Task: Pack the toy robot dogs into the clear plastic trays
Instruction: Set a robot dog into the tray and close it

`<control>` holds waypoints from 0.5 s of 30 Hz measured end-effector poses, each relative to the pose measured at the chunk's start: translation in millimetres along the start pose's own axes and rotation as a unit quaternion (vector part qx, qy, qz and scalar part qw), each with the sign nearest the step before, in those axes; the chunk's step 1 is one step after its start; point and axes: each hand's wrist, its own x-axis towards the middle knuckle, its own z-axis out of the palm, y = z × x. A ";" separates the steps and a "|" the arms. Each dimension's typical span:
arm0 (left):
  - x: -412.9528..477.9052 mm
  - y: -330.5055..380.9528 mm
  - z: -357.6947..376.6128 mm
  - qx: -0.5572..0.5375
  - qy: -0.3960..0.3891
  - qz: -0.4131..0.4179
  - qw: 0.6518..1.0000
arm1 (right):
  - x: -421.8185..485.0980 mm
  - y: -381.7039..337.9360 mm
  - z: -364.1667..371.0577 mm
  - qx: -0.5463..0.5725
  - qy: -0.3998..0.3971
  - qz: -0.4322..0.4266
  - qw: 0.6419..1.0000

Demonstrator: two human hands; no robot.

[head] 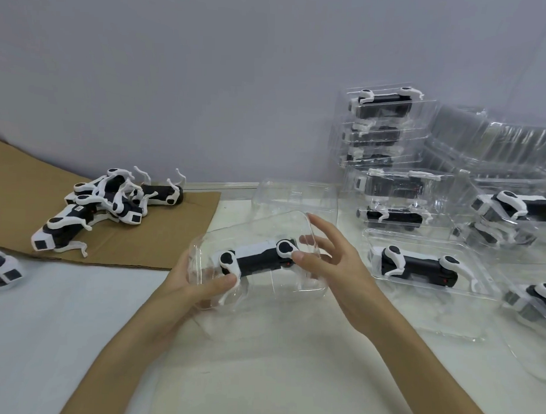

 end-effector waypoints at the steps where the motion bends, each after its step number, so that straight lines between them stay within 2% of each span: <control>1: -0.2 -0.1 0.1 -0.007 -0.007 -0.008 1.000 | -0.5 -0.5 0.4 0.003 0.009 -0.011 1.000; 5: 1.1 -4.2 1.0 0.008 0.030 0.008 0.999 | -1.5 -0.5 -0.9 -0.042 0.019 -0.031 0.998; 11: 1.8 -1.5 5.9 0.090 0.122 0.129 0.980 | -4.2 -0.5 4.8 -0.041 0.000 0.015 0.999; 15: 2.5 -2.3 6.1 0.106 0.136 0.163 0.971 | -6.6 -3.2 6.2 -0.039 0.035 -0.003 0.999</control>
